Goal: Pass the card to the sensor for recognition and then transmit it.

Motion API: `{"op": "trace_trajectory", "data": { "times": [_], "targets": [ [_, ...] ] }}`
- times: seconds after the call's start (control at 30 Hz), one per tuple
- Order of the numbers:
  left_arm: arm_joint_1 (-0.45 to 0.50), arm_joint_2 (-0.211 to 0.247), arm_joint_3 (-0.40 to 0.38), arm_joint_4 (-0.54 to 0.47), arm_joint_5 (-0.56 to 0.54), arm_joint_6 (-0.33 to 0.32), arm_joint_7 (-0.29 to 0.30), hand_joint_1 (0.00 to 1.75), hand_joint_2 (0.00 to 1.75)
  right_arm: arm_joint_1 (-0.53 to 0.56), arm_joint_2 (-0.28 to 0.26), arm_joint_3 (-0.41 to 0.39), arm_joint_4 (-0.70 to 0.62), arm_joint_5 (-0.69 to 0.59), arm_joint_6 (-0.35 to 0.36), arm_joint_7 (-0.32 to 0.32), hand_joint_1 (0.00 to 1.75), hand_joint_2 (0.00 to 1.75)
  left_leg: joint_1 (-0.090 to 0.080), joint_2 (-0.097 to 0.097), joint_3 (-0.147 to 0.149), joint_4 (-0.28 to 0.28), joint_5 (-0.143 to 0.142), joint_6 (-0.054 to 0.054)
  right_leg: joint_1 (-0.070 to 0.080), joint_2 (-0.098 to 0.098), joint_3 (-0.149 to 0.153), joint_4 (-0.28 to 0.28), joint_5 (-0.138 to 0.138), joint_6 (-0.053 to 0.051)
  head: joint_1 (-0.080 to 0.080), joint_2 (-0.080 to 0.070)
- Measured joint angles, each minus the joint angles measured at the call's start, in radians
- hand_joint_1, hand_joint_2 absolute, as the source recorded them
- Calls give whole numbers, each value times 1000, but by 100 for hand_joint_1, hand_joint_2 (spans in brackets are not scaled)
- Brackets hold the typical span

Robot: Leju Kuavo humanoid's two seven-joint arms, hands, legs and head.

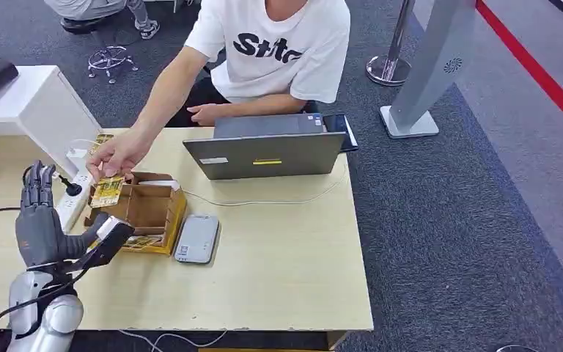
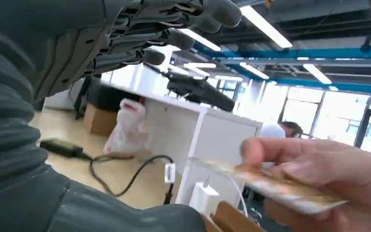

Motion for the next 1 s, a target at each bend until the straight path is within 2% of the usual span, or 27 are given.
{"op": "trace_trajectory", "data": {
  "times": [0.13, 0.17, 0.2, 0.4, 0.67, 0.83, 1.0],
  "targets": [
    [-40, 42, -24, 18, -111, 30, 40, 0, 175, -1, 0, 11, 4, 30, -8, 11, 0, 175, 0, 0, 0, 0, 0, 0, 0, 0, 0, 0, 0, 0, 0, 0],
    [-53, 54, -33, 22, -137, 37, 49, 21, 175, -1, 0, 13, 5, 37, -9, 15, 0, 175, 0, 0, 0, 0, 0, 0, 0, 0, 0, 0, 0, 0, 0, 0],
    [-64, 66, -38, 29, -182, 50, 62, 171, 175, -2, 0, 16, 5, 48, -9, 17, 0, 175, 0, 0, 0, 0, 0, 0, 0, 0, 0, 0, 0, -1, 0, 0],
    [-121, 121, -76, 59, -369, 85, 120, 175, 175, -4, 0, 29, 7, 101, -12, 34, 0, 175, 0, 0, 0, 0, 0, 0, 0, 0, 0, 0, 1, -1, 0, 0],
    [-140, 141, -89, 82, -399, 87, 132, 175, 175, -6, 1, 39, 11, 120, -19, 44, 0, 175, 0, 1, 0, 0, 0, 0, 0, 1, -1, 0, 1, -1, 0, 0],
    [-146, 128, -116, 93, -409, 84, 131, 175, 175, -6, 1, 42, 12, 132, -26, 49, 0, 175, 0, 1, 0, 0, 0, 0, 0, 1, -1, 0, 1, -1, 0, 0],
    [-148, 69, -189, 108, -432, 87, 122, 175, 175, -7, 1, 45, 12, 140, -26, 46, 0, 175, -1, 1, 0, 1, 0, 0, 0, 1, 0, 0, 1, -1, 0, 0]
  ]
}}
